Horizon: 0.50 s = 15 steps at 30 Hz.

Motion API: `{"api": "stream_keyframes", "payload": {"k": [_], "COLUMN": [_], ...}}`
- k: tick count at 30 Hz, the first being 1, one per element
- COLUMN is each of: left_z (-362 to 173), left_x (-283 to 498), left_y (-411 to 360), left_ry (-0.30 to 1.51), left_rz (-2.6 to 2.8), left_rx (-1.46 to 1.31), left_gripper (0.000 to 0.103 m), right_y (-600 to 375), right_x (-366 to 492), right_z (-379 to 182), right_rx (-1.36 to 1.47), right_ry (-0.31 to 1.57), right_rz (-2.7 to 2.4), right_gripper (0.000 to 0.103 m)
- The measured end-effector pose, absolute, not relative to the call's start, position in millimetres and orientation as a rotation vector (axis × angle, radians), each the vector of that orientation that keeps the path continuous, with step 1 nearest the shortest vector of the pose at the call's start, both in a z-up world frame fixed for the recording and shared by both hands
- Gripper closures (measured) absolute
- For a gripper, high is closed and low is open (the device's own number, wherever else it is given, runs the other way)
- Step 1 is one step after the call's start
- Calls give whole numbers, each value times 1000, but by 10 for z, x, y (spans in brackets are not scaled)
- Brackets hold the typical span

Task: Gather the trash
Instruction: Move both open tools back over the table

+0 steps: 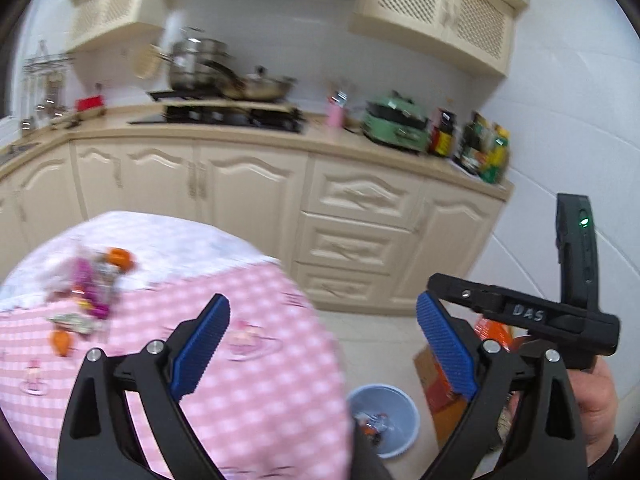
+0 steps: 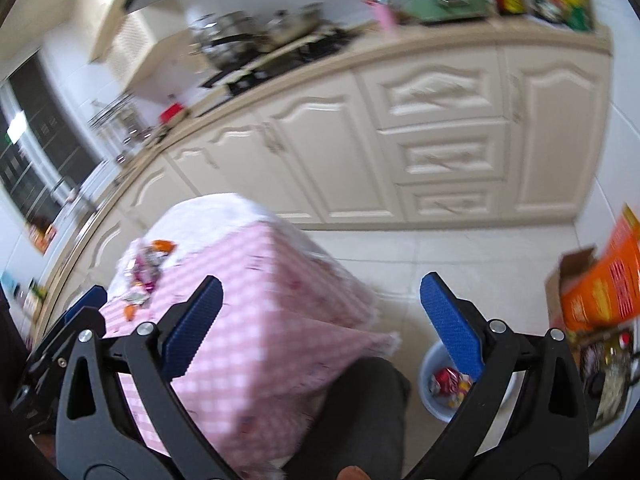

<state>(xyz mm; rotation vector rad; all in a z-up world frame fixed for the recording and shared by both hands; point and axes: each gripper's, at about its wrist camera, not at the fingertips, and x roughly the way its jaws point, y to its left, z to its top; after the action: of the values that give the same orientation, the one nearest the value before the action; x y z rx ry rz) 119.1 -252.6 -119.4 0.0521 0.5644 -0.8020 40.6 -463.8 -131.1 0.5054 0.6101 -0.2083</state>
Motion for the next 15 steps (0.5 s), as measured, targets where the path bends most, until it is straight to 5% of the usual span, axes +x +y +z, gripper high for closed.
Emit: {"api": "stream_keyframes", "payload": {"k": [15], "left_z": [-1014], "left_x": [1601], "left_y": [-934], "left_ry": [435], "left_rz": [-503], "left_rx": [49], "left_gripper": [11], "right_y": [-3195], "right_x": [1360], "right_z": [-778], "right_rx": [265], "right_ry": [584], "right_rz": [38], "right_gripper": [6]}}
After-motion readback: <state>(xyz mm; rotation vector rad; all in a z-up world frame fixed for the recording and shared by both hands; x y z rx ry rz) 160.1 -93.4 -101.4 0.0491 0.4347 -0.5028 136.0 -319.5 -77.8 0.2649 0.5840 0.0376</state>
